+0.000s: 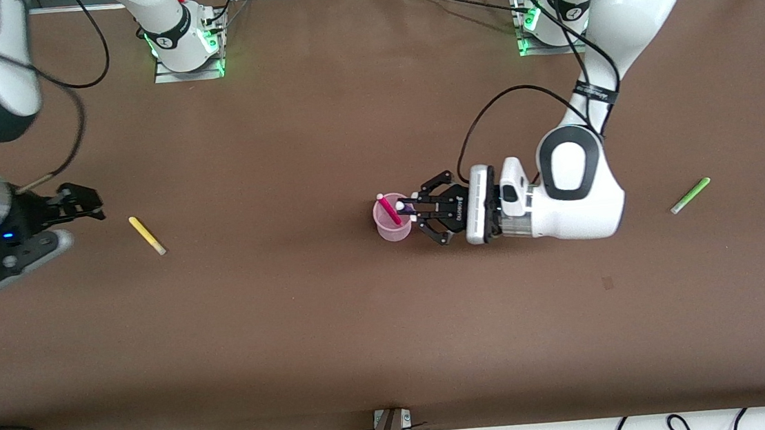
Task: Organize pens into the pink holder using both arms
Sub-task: 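Withdraw the right gripper while the left gripper carries the purple marker, then lower the purple marker into the cup and open the left gripper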
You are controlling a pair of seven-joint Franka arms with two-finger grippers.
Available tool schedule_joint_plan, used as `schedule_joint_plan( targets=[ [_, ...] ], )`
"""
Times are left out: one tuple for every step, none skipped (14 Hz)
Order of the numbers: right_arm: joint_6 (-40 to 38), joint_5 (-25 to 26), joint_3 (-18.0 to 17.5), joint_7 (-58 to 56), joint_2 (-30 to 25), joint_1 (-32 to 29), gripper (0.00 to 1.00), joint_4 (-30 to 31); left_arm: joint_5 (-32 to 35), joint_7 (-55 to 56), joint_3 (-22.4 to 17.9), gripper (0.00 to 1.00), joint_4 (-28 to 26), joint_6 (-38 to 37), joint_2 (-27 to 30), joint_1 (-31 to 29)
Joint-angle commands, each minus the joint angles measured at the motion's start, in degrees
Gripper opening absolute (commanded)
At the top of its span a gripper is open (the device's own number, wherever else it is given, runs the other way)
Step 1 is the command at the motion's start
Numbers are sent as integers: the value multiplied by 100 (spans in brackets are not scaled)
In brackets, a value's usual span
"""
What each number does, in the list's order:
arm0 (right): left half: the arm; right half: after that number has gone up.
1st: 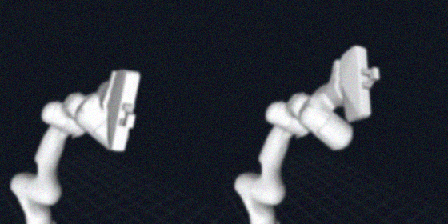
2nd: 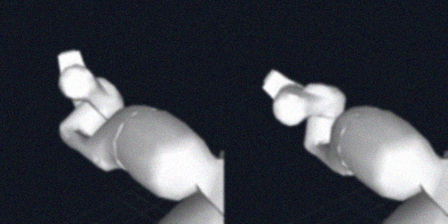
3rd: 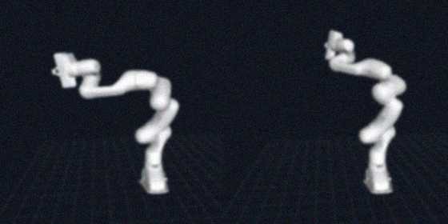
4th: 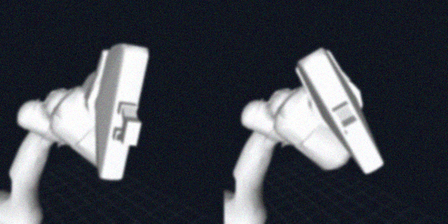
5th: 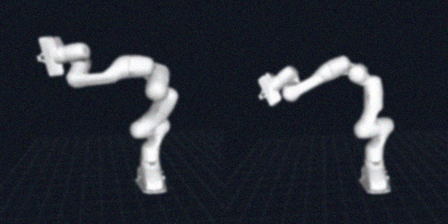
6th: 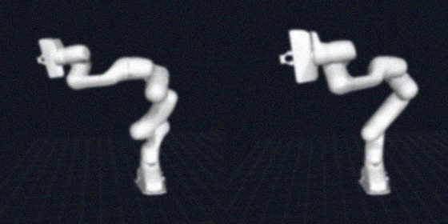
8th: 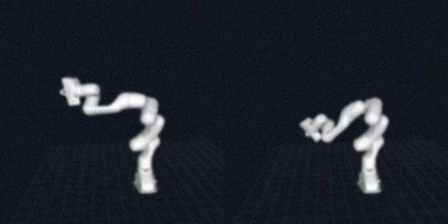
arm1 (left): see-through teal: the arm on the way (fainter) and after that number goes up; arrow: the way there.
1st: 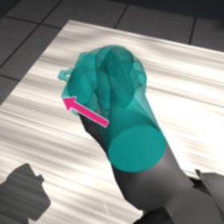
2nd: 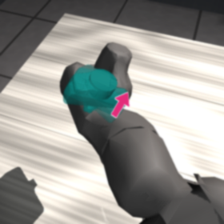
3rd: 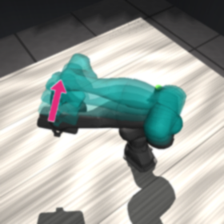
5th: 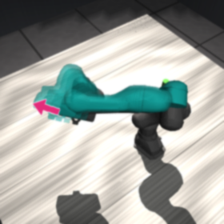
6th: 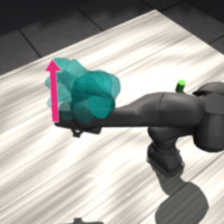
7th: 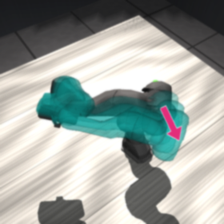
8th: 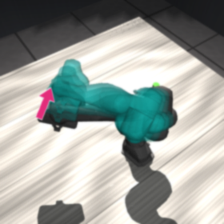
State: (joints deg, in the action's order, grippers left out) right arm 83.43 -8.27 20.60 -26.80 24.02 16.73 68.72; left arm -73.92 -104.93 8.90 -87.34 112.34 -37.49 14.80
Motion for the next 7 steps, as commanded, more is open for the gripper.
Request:
schedule_joint_plan(
  targets=[
    [6, -429, 348, 558, -536, 76, 99, 921, -105, -186, -64, 0, -414, 708, 119, 417],
    [6, -403, 348, 1136, -712, 94, 99, 1168, -105, -186, -56, 0, -528, 1102, 154, 584],
    [59, -377, 348, 1525, -906, 94, 99, 1431, -114, -186, -47, 0, -555, 1298, 146, 638],
    [120, -377, 357, 1642, -1055, 94, 99, 1625, -114, -186, -38, 0, -556, 1326, 111, 638],
    [147, -333, 374, 1669, -1196, 120, 99, 1767, -105, -186, -47, 0, -564, 1404, 111, 638],
    [190, -150, 357, 1835, -1276, 146, 99, 1820, -105, -186, -38, 0, -660, 1483, 119, 647],
    [217, 130, 296, 2123, -1364, 173, 99, 1838, -114, -186, -29, 34, -818, 1563, 137, 752]
  ],
)
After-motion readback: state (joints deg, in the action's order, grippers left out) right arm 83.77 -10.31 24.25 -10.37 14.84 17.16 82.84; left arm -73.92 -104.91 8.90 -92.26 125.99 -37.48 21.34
